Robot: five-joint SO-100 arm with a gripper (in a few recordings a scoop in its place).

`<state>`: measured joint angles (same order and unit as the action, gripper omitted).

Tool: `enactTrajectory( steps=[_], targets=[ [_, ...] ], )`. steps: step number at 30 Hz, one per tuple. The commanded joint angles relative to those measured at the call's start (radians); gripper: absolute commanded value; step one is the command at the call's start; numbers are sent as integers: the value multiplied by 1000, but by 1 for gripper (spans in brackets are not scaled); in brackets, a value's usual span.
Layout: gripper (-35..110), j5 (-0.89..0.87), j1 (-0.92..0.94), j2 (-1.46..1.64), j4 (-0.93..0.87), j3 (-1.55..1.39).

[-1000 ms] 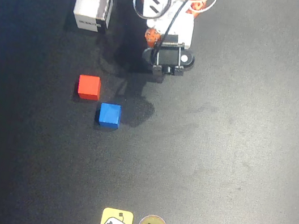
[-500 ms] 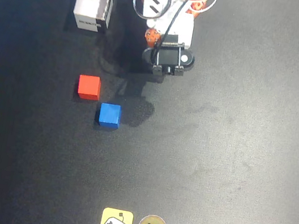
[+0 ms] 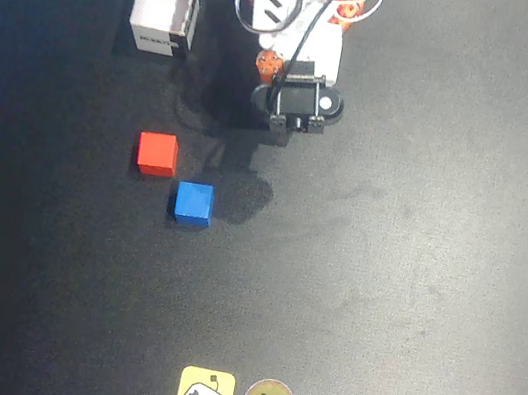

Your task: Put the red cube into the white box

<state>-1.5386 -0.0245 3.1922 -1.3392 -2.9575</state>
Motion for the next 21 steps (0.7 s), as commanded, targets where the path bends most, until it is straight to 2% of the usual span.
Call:
enactTrajectory(
  steps=[1,14,21],
  targets=[
    [0,-14,6,5,-5,3],
    [0,-18,9,5,-6,3],
    [0,-12,11,5,87,6]
  ],
)
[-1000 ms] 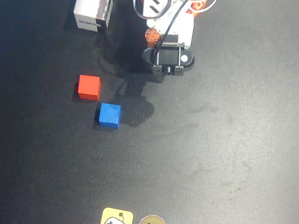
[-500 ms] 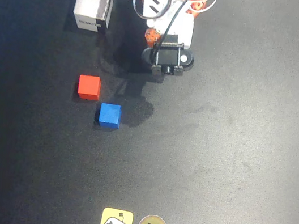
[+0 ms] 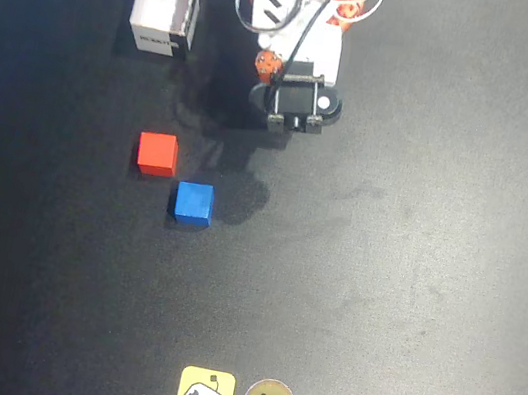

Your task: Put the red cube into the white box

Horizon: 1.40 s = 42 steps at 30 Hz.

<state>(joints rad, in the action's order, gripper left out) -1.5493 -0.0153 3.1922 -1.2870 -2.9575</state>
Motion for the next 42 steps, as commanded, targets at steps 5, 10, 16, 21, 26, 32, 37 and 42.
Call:
enactTrajectory(
  steps=[5,10,16,21,26,32,37,42],
  targets=[
    [0,5,12,5,54,54],
    [1,63,69,-106,95,170],
    [3,183,184,-491,149,451],
    [8,287,270,-529,261,442],
    [11,368,356,-612,327,462],
    [13,454,428,-830,353,584],
    [15,469,437,-865,410,577],
    [17,468,439,-923,443,586]
  ],
)
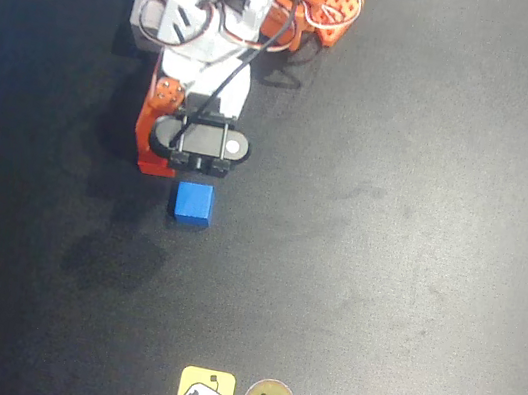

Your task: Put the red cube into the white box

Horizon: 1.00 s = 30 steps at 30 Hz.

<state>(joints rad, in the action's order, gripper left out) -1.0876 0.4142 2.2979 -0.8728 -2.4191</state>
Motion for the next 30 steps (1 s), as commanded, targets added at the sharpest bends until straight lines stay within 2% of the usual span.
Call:
enactTrajectory(
  steps=[1,14,30],
  targets=[
    [17,6,17,-48,44,46],
    [17,94,95,-155,143,-2],
    [22,63,20,-115,156,-61]
  ],
)
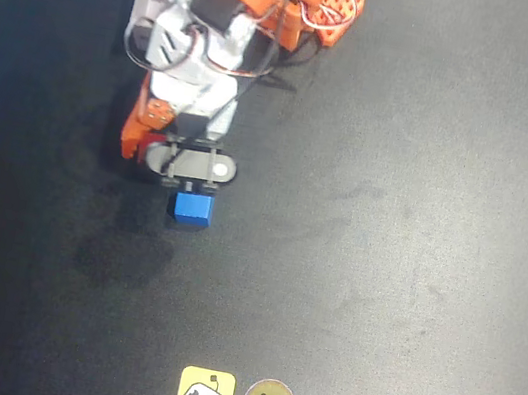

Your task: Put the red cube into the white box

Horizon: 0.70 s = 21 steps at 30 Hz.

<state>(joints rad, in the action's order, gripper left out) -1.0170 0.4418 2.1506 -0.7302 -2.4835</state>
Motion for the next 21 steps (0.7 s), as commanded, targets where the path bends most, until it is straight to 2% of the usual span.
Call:
enactTrajectory(
  steps=[1,21],
  targets=[
    [22,-8,-12,31,14,2],
    [25,15,0,-11,54,-23]
  ],
)
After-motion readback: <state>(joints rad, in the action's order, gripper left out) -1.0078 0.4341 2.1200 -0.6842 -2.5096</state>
